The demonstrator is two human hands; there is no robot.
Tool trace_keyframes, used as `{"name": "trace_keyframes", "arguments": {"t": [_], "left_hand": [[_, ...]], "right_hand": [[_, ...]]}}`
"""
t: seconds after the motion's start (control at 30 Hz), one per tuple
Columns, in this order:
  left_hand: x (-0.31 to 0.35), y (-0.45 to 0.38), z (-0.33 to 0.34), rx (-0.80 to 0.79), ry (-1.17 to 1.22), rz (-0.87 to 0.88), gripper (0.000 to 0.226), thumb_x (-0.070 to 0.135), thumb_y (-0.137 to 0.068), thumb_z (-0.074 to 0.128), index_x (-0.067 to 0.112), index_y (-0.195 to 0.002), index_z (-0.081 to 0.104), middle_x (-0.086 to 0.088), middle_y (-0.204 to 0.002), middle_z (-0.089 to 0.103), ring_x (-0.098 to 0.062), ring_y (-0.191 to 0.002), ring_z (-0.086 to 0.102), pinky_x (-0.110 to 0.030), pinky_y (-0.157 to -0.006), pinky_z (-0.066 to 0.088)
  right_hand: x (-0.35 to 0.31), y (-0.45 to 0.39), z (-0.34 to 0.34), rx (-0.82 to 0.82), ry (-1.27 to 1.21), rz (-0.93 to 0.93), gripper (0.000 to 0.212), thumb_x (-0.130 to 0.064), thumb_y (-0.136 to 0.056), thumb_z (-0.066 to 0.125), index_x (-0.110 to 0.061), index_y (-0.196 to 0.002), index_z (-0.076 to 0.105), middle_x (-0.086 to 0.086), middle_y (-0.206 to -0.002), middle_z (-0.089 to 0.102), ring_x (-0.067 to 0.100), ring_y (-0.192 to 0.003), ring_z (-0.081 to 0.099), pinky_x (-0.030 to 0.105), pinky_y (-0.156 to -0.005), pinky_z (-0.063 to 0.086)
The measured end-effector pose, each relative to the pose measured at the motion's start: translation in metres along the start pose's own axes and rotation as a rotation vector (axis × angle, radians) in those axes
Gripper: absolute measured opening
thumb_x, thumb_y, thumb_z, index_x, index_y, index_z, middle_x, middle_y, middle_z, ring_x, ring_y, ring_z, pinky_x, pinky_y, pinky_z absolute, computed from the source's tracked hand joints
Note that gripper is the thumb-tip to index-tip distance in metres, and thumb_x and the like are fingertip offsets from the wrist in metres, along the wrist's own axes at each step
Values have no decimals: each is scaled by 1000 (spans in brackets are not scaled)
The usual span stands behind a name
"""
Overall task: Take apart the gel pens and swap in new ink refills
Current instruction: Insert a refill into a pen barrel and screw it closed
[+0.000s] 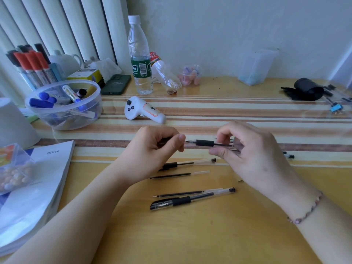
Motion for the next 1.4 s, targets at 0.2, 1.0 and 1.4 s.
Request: {"name": "trace_keyframes", "arguments": {"t": [0.2, 1.0, 1.4], "left_hand": [[0, 1, 0, -30, 29, -24, 17, 25, -88, 59, 16, -76, 67, 9, -53, 45, -8, -49, 36, -19, -49, 32], [-32, -5, -21, 104, -362, -38, 6, 27, -88, 66, 25, -90, 72, 4, -72, 62, -13, -69, 54, -23, -64, 46], [-45, -6, -13, 2, -737, -77, 10, 23, -94, 55, 22, -95, 64, 8, -91, 55, -21, -94, 54, -32, -79, 34]], "right_hand": [[1, 1, 2, -84, 50, -3, 21, -30, -76, 77, -23, -82, 60, -27, -68, 46, -15, -67, 49, 9, -52, 27], [45, -9, -21, -26, -26, 352, 9, -30, -86, 68, -36, -79, 69, -29, -74, 66, -10, -62, 56, 11, -54, 36], [46, -18, 19, -66, 312, 257, 15, -40, -88, 64, -34, -96, 75, -15, -91, 63, 16, -71, 60, 29, -51, 47]]}}
Point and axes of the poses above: each hand's wrist, its own y-axis away from the middle knuckle, its own z-axis out of the palm, x = y × z, the point moved 1 cm from there along -y, towards the middle knuckle
